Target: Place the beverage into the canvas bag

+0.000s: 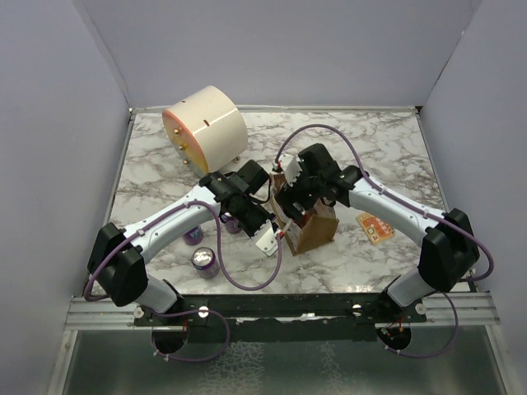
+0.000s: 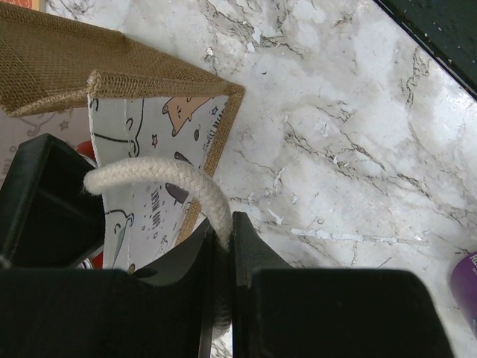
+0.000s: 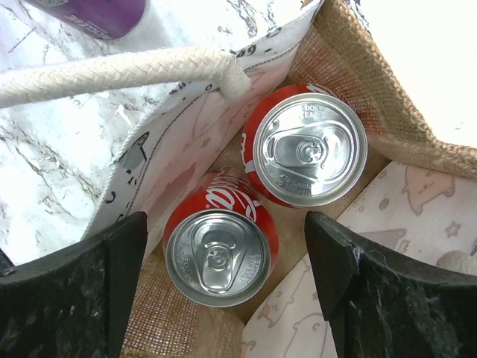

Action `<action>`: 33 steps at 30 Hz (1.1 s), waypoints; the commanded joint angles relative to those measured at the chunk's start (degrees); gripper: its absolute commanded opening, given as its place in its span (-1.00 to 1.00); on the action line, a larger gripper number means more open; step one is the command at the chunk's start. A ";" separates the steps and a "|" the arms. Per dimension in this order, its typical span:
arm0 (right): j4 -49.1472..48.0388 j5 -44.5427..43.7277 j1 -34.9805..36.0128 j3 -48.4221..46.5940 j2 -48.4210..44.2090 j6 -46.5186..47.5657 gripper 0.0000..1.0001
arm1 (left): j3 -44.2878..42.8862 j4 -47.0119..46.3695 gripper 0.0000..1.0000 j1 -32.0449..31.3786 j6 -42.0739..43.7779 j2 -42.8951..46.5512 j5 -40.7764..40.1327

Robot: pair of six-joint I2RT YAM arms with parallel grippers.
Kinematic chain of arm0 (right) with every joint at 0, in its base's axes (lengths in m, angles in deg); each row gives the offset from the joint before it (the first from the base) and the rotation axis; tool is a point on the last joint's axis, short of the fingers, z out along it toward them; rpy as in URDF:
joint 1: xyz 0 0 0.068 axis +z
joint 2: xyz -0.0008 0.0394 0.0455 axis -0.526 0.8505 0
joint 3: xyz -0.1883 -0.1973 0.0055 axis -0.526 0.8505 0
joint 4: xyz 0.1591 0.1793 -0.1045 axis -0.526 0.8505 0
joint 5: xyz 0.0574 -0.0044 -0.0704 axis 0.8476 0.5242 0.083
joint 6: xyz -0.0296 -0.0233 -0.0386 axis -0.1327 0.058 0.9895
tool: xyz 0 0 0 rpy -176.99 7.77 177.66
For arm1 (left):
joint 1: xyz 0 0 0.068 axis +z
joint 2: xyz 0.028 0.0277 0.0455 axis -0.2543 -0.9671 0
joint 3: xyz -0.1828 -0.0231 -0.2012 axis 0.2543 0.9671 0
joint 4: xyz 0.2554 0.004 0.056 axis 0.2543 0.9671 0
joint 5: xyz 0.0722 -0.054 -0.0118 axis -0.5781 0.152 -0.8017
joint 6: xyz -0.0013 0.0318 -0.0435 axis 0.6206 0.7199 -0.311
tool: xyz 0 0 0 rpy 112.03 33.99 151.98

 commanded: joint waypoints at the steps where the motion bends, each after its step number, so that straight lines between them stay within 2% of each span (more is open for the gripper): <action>1: 1.60 0.54 0.35 -2.41 0.29 0.05 0.72 | -0.92 1.12 -0.83 -0.13 0.21 -0.02 -0.43; 13: 3.27 -2.68 0.37 -5.63 -4.69 2.90 0.74 | -1.74 1.33 -0.81 -0.11 -0.57 0.24 -0.14; 19: 1.57 -7.27 0.28 -8.30 -7.95 5.93 0.75 | -2.87 1.55 -0.74 -0.10 -1.78 0.52 1.84; 25: -0.50 -9.50 0.13 -14.29 -10.22 9.34 0.78 | -4.84 0.15 -0.55 -0.15 -5.78 1.21 4.14; 28: -0.38 -8.56 0.10 -17.31 -10.13 9.81 0.78 | -5.81 -2.13 -0.34 -0.16 -10.93 2.01 4.40; 29: -0.83 -8.06 0.08 -17.73 -10.35 9.95 0.78 | -6.21 -2.27 -0.21 -0.10 -11.79 2.32 4.40; 30: -1.16 -7.26 0.04 -18.08 -10.49 10.13 0.78 | -6.68 -2.10 0.07 -0.10 -12.50 2.68 4.47; 31: -1.03 -6.21 0.10 -18.70 -10.42 10.33 0.78 | -7.12 -1.97 0.23 -0.08 -13.26 3.10 4.44; 33: 0.55 -3.04 0.06 -20.69 -10.02 11.42 0.79 | -7.75 -1.37 0.45 0.09 -13.84 4.18 4.43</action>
